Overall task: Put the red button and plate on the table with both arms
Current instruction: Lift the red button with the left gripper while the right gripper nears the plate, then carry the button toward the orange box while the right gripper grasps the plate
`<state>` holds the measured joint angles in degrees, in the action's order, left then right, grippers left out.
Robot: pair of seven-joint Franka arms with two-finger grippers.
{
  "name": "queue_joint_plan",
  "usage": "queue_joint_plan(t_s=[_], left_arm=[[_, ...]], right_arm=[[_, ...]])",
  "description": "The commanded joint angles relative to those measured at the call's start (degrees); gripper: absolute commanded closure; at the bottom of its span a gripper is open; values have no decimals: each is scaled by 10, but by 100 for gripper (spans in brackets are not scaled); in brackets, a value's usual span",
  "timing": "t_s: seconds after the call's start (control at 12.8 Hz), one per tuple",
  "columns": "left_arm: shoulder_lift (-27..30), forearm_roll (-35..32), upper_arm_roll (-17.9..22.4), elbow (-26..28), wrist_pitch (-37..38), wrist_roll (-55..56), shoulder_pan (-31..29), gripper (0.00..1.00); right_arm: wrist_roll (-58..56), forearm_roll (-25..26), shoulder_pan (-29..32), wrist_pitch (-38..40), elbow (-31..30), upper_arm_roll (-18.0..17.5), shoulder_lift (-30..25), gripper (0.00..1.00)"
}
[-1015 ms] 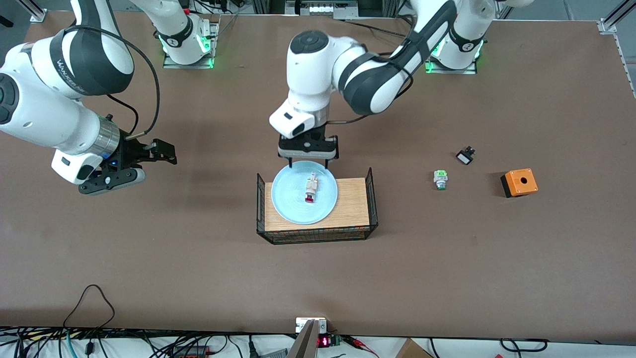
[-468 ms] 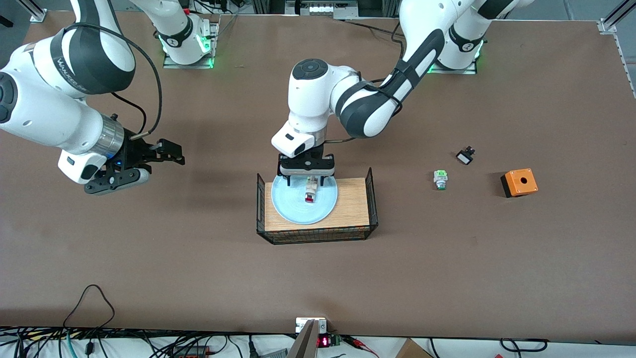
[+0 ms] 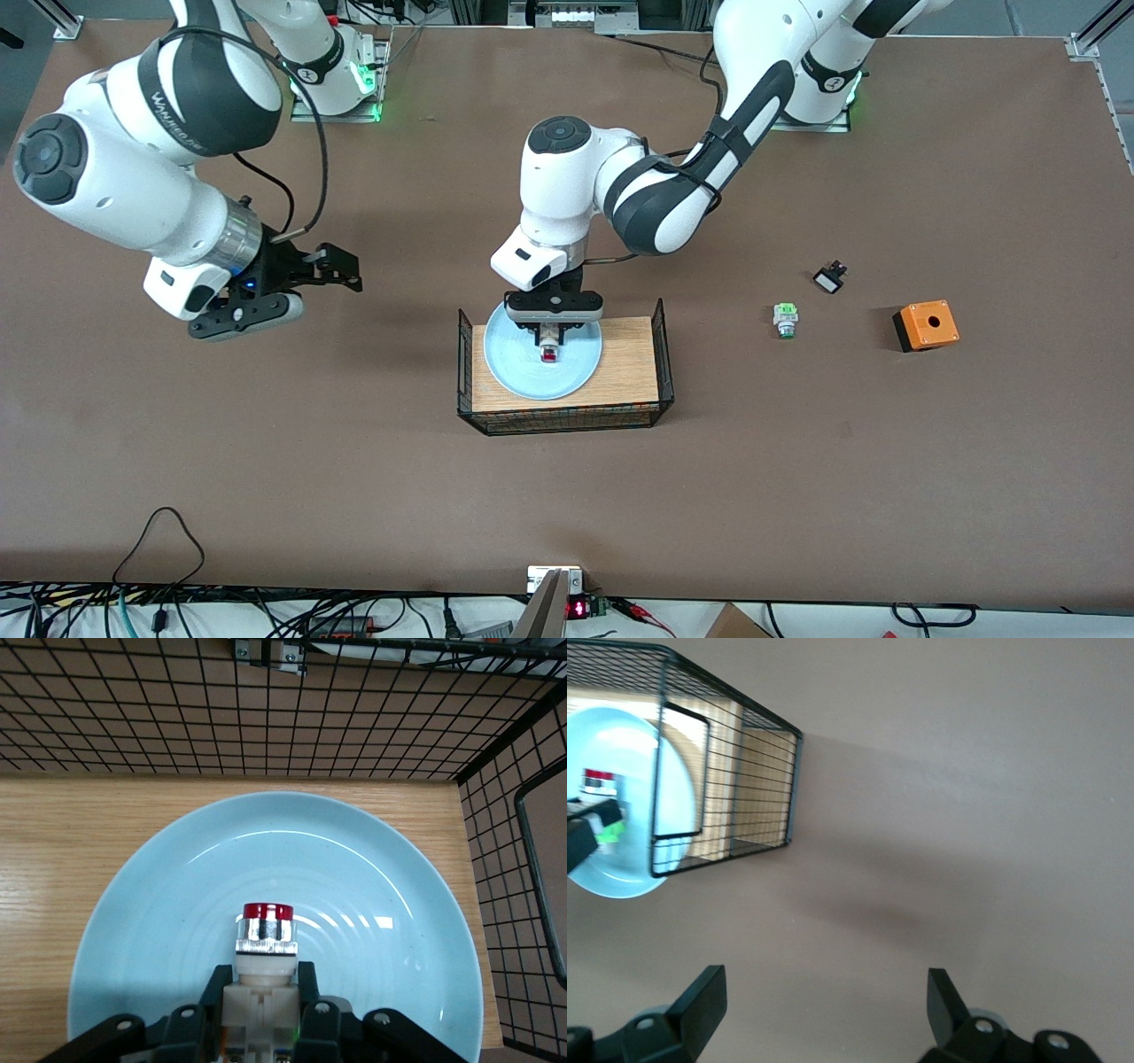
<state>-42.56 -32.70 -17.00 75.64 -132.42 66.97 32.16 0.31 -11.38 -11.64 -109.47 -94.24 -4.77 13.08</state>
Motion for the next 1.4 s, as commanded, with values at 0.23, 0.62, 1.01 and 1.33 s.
queue_joint_plan(t_s=[0.23, 0.62, 1.01, 1.33], left_arm=[[69, 5, -38, -19, 175, 2, -2, 94], [174, 108, -38, -19, 327, -254, -86, 93], [185, 150, -37, -2, 335, -502, -223, 93], [184, 164, -37, 88, 280, -621, -326, 93]], right_arm=[[8, -2, -58, -33, 11, 1, -4, 0], [8, 70, -136, -32, 8, 1, -15, 0], [10, 215, -234, -64, 11, 2, 20, 0], [-1, 280, -269, -143, 10, 1, 76, 0]])
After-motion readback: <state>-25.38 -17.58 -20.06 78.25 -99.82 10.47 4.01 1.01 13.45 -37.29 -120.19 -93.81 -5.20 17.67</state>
